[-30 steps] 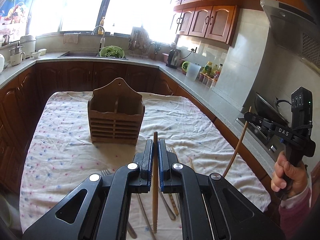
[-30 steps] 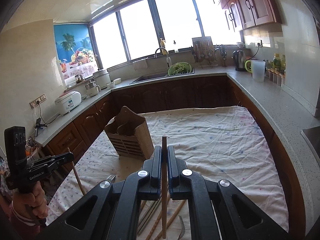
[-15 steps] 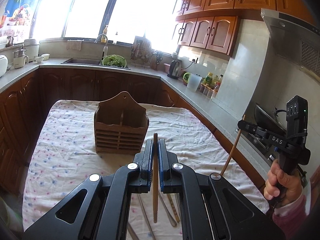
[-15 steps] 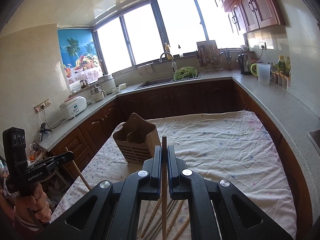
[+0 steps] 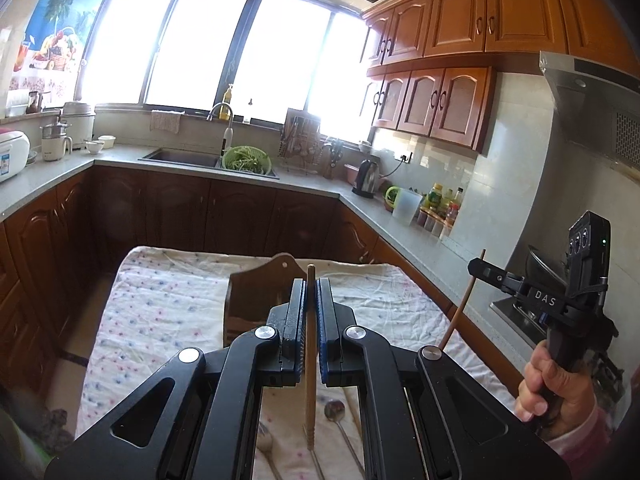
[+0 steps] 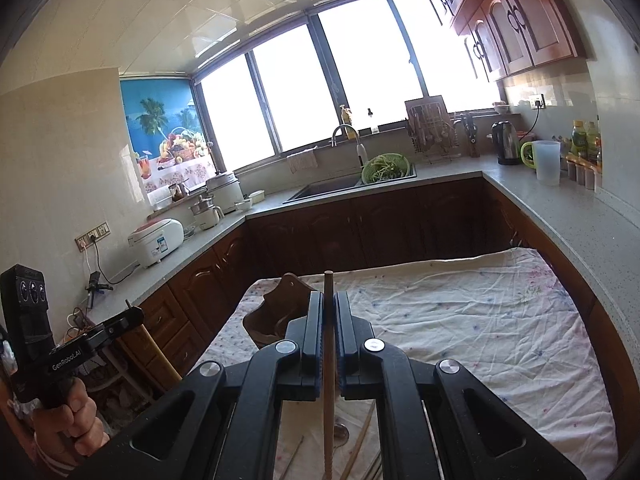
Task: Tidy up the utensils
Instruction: 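Lift both held chopsticks upright and carry them over the wooden utensil holder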
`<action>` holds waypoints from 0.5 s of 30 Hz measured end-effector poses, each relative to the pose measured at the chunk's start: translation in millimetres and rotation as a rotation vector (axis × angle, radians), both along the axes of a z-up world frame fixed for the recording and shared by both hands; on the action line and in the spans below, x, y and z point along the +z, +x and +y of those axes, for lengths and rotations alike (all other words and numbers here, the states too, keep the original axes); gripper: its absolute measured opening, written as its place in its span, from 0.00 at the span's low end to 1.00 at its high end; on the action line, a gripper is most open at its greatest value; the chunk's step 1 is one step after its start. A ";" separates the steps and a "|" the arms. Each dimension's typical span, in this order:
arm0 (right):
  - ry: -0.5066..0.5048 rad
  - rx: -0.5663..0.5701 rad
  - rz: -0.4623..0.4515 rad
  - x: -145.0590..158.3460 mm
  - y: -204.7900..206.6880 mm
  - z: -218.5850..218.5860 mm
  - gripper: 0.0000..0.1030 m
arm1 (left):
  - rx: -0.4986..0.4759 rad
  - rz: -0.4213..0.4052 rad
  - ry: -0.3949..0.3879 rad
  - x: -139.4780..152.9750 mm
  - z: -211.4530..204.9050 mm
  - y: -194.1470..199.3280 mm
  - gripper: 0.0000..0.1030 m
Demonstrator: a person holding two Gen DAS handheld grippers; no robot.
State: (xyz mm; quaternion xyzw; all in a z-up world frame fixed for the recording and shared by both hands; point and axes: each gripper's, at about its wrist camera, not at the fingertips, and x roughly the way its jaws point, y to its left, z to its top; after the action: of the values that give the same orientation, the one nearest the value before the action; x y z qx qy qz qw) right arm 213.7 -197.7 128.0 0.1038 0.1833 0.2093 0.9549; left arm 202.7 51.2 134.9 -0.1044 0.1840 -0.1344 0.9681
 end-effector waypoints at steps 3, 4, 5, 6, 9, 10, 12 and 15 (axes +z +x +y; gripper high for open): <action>0.020 -0.003 -0.027 11.9 15.5 10.7 0.05 | 0.019 -0.040 0.002 14.8 7.9 15.0 0.04; 0.027 -0.006 -0.036 16.8 21.6 14.2 0.05 | 0.025 -0.054 0.004 20.3 10.2 20.3 0.04; 0.035 -0.006 -0.045 21.2 28.4 17.4 0.05 | 0.030 -0.070 0.005 26.0 12.4 25.8 0.04; 0.043 -0.008 -0.054 25.5 35.4 20.4 0.05 | 0.036 -0.084 0.007 31.1 14.7 31.6 0.04; 0.059 -0.013 -0.079 35.3 56.1 30.1 0.05 | 0.058 -0.119 -0.002 44.6 23.2 50.8 0.04; 0.064 -0.018 -0.088 37.5 62.4 33.6 0.05 | 0.064 -0.128 -0.009 48.3 26.2 57.6 0.04; 0.078 -0.025 -0.102 41.0 76.6 37.4 0.05 | 0.080 -0.149 -0.015 54.0 31.6 71.4 0.04; 0.098 -0.040 -0.116 40.9 96.5 42.0 0.05 | 0.107 -0.165 -0.009 53.9 36.1 92.2 0.04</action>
State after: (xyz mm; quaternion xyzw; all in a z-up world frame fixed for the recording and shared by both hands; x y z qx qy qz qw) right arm 310.2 -155.7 168.8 0.1416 0.1153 0.2047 0.9616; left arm 294.9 87.3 188.8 -0.1073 0.0973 -0.0914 0.9852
